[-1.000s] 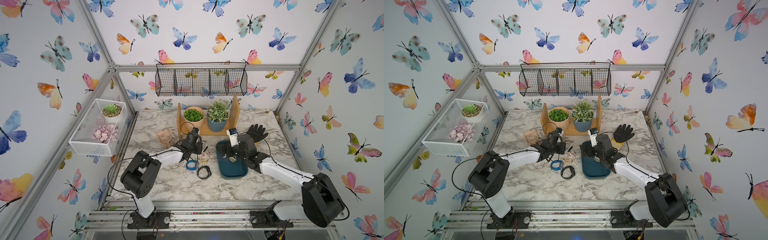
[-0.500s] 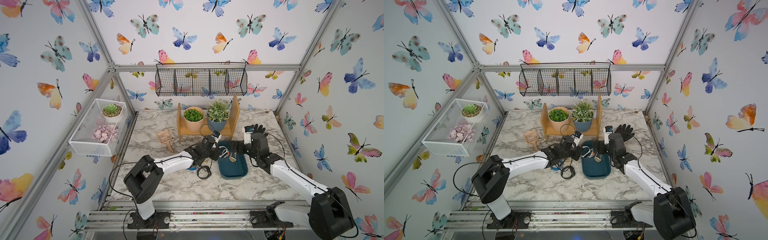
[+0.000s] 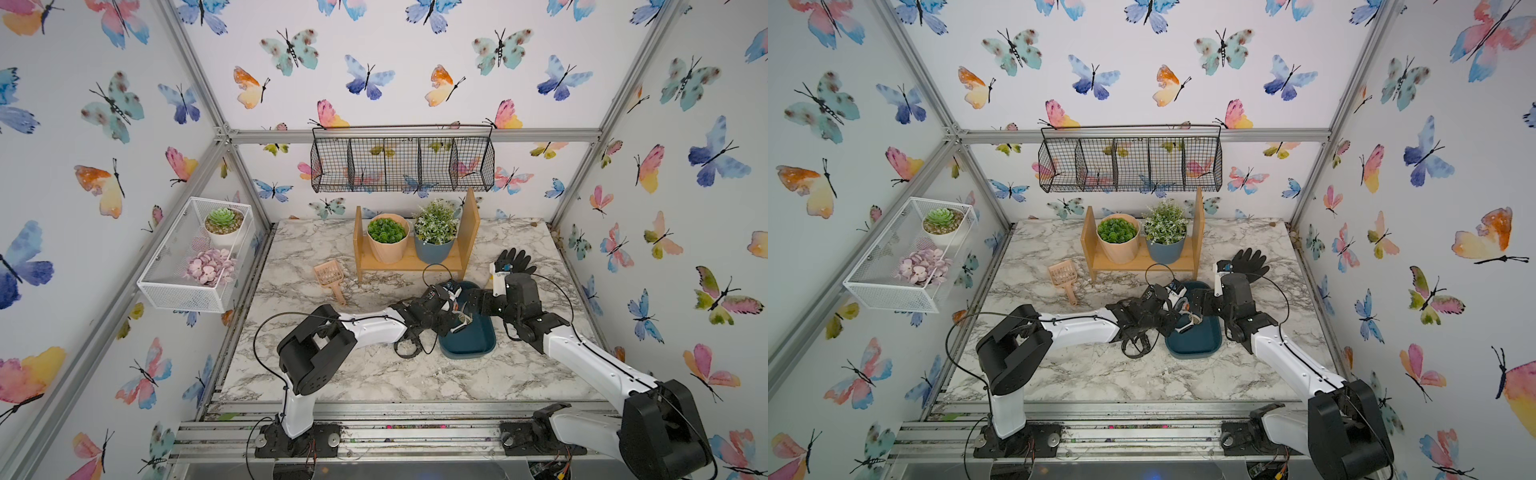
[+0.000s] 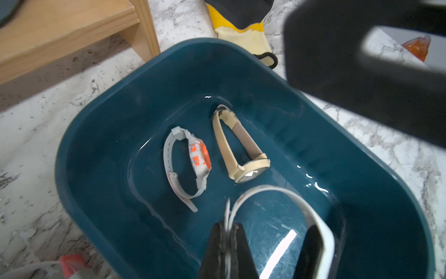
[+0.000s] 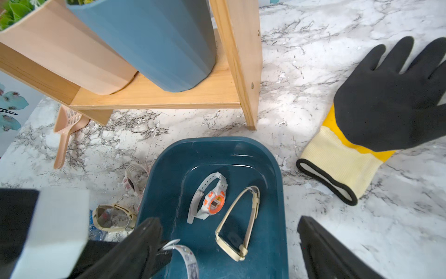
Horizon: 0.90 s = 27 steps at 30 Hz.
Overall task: Put the watch into the storage box
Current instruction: Place the watch in the storage box.
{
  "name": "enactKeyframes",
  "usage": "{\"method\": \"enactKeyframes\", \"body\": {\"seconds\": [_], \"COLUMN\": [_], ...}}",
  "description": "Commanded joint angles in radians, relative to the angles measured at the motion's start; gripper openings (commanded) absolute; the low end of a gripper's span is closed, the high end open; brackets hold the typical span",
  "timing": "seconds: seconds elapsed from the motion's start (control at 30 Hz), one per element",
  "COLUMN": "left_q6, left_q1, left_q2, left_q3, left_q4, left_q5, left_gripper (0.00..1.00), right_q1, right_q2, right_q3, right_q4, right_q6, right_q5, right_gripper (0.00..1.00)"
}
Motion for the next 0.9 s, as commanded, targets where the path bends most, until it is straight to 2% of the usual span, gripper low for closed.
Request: {"method": "enactKeyframes", "body": {"seconds": [0.0, 0.2, 0.5, 0.63, 0.7, 0.87], "left_q6": [0.018, 0.016, 0.004, 0.007, 0.011, -0.004], "left_q1": [-0.005, -0.008, -0.008, -0.009, -0.009, -0.001], "left_q2": [0.03, 0.059, 0.058, 0.052, 0.035, -0.045], "left_q3": [0.03, 0.047, 0.043, 0.054, 0.05, 0.013], "left_q4": [-0.024, -0.036, -0.029, -0.037, -0.038, -0.025], "left_q5": [-0.023, -0.03, -0.064, -0.076, -0.1, -0.21], "left_gripper": [0.03, 0.16, 0.25, 0.33, 0.38, 0.39], "right_q1": [0.001, 0.001, 0.001, 0.003, 0.006, 0.056], "right_q2": [-0.012, -0.007, -0.008, -0.007, -0.013, -0.022], "right_q3": [-0.012, -0.036, -0.041, -0.036, -0.038, -0.022], "right_q4": [0.002, 0.029, 0.045, 0.048, 0.055, 0.069], "right_q6": [-0.009, -0.01, -0.028, -0.034, -0.041, -0.1], "right_q5": [-0.025, -0.037, -0.037, -0.043, -0.049, -0.062], "right_gripper": [0.95, 0.93, 0.93, 0.91, 0.91, 0.91]}}
